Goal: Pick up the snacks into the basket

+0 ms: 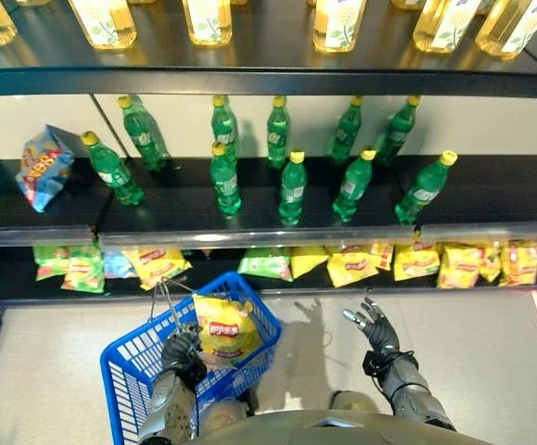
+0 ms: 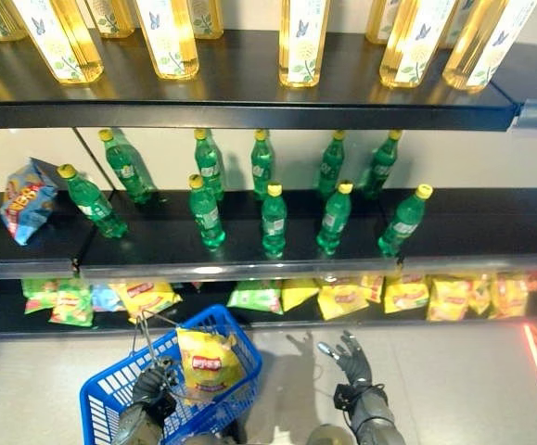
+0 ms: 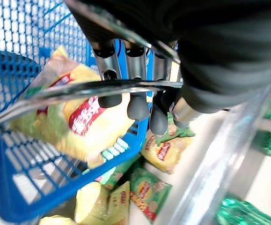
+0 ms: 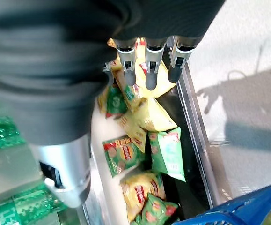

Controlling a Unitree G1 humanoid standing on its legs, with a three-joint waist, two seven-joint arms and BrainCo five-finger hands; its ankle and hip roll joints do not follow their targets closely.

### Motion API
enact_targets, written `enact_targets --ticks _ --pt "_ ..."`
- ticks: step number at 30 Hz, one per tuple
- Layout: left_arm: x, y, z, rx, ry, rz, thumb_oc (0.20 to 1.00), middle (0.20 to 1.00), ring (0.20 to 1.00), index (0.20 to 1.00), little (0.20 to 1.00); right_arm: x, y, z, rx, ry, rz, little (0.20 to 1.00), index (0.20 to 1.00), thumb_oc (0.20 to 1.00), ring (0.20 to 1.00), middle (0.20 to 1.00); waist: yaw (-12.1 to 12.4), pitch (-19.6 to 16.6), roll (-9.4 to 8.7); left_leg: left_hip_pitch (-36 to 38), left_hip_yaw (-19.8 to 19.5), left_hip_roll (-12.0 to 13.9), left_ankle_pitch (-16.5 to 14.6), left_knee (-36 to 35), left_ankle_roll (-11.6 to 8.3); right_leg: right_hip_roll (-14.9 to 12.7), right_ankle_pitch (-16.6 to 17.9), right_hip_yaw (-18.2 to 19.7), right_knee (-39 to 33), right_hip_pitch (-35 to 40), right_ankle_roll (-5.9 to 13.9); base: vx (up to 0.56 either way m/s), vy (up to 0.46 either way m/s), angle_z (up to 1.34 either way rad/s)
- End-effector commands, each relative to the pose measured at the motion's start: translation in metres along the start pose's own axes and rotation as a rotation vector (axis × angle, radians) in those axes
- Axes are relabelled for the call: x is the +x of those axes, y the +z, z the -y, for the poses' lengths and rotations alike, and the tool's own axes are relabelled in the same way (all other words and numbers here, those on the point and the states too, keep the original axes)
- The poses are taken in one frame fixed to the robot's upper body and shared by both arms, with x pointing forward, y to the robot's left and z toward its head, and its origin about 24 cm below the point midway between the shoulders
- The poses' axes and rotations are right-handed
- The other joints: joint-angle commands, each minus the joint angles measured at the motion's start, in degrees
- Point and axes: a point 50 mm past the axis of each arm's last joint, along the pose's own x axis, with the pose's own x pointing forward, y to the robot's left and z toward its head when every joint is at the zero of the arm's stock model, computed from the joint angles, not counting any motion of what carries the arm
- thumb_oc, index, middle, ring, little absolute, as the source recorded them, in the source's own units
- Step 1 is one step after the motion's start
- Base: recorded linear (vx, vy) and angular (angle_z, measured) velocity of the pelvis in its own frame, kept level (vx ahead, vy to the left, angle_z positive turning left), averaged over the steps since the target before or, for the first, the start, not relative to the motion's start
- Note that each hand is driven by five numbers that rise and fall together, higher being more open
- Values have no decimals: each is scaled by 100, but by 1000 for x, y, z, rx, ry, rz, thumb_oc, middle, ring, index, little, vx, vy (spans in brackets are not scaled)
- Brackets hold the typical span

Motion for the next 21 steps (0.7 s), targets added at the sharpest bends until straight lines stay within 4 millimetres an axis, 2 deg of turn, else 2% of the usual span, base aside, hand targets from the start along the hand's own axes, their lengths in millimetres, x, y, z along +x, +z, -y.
enact_targets --ticks 1,2,3,5,7,8,9,10,12,13,14,15,16,17,18,19,20,21 --pt "5 50 27 -16 -139 236 200 200 200 200 200 11 28 -12 -9 40 112 1000 1000 1000 1000 1000 147 -315 -124 84 -232 165 -248 51 -321 63 1427 -198 -798 365 268 -78 -358 -18" --pt "5 50 26 -35 -124 234 200 200 200 200 200 12 31 -19 -17 66 118 1000 1000 1000 1000 1000 172 -328 -238 7 -80 299 -148 149 -341 92 1483 92 -927 299 250 -78 -475 -31" --pt "6 53 26 -40 -118 245 200 200 200 200 200 12 33 -22 -17 79 126 1000 1000 1000 1000 1000 177 -321 -279 21 -56 393 -146 203 -403 219 1288 294 -931 253 239 -59 -467 -39" --pt "6 55 27 -58 -117 256 200 200 200 200 200 12 34 -23 -28 96 126 1000 1000 1000 1000 1000 239 -315 -271 42 -17 612 -93 313 -550 392 1057 263 -1069 314 258 17 -374 -70" --pt "6 56 28 -81 -115 263 200 200 200 200 200 13 34 -21 -37 96 125 1000 1000 1000 1000 1000 243 -261 -184 112 -29 949 59 404 -751 705 751 236 -1112 357 129 17 -373 -50" --pt "6 56 28 -81 -116 263 200 200 200 200 200 13 35 -21 -38 96 125 1000 1000 1000 1000 1000 241 -256 -176 113 -34 962 59 408 -757 717 749 233 -1114 363 122 2 -286 -14" --pt "5 55 28 -96 -118 264 200 200 200 200 200 13 36 -20 -48 100 128 1000 1000 1000 1000 1000 237 -224 -126 132 -17 1113 97 485 -831 848 622 156 -1156 417 72 14 -481 -1" --pt "5 53 28 -112 -103 254 200 200 200 200 200 14 36 -18 -52 98 128 1000 1000 1000 1000 1000 188 -162 -17 -14 -137 1598 630 775 -1076 1334 338 216 -1198 492 -160 22 -630 -9" --pt "6 50 33 -148 -113 244 200 200 200 200 200 12 35 -15 -46 91 130 1000 1000 1000 1000 1000 109 -40 58 -273 -322 1968 1211 1195 -1220 1755 133 208 -1302 650 -411 14 -499 3" --pt "6 50 33 -148 -113 244 200 200 200 200 200 12 35 -15 -46 91 130 1000 1000 1000 1000 1000 106 -41 59 -277 -326 1969 1211 1197 -1221 1756 133 206 -1302 650 -411 68 -449 21" --pt "4 47 32 -153 -112 231 200 200 200 200 200 9 30 -12 -61 89 122 1000 1000 1000 1000 1000 -63 -14 21 -237 113 2376 1665 1436 -1418 1974 -74 192 -1306 731 -549 57 -411 16" --pt "4 44 33 -159 -112 221 200 200 200 200 200 9 30 -12 -75 91 120 1000 1000 1000 1000 1000 -136 1 -6 -218 486 2534 1754 1579 -1440 2040 -106 113 -1306 712 -608 53 -542 19" --pt "3 42 32 -159 -107 216 200 200 200 200 200 9 31 -11 -95 89 123 1000 1000 1000 1000 1000 -156 22 -38 -185 737 2572 1619 1833 -1439 2089 -183 127 -1306 697 -682 -20 -345 17" --pt "2 41 32 -162 -111 218 200 200 200 200 200 9 31 -10 -107 87 118 1000 1000 1000 1000 1000 -111 34 -45 -199 736 2489 1467 2020 -1410 2105 -194 151 -1306 686 -693 -6 -211 20" --pt "1 41 32 -162 -112 218 200 200 200 200 200 9 31 -10 -107 86 118 1000 1000 1000 1000 1000 -108 34 -43 -205 736 2494 1445 2044 -1409 2102 -196 154 -1306 687 -690 -1 -237 -7" --pt "1 38 30 -152 -111 211 200 200 200 200 200 10 34 -5 -132 74 119 1000 1000 1000 1000 1000 26 70 -97 -464 325 1879 926 2469 -1266 2114 -190 242 -1306 669 -725 32 -203 -22" --pt "0 37 29 -156 -111 210 200 200 200 200 200 10 34 -4 -135 74 118 1000 1000 1000 1000 1000 56 61 -159 -544 215 1643 649 2533 -1174 2120 -194 263 -1306 713 -722 46 -247 -17" --pt "-1 36 28 -148 -111 208 200 200 200 200 200 10 33 -3 -135 73 116 1000 1000 1000 1000 1000 78 64 -193 -594 146 1474 521 2529 -1104 2156 -180 296 -1306 718 -734 28 -117 -14"
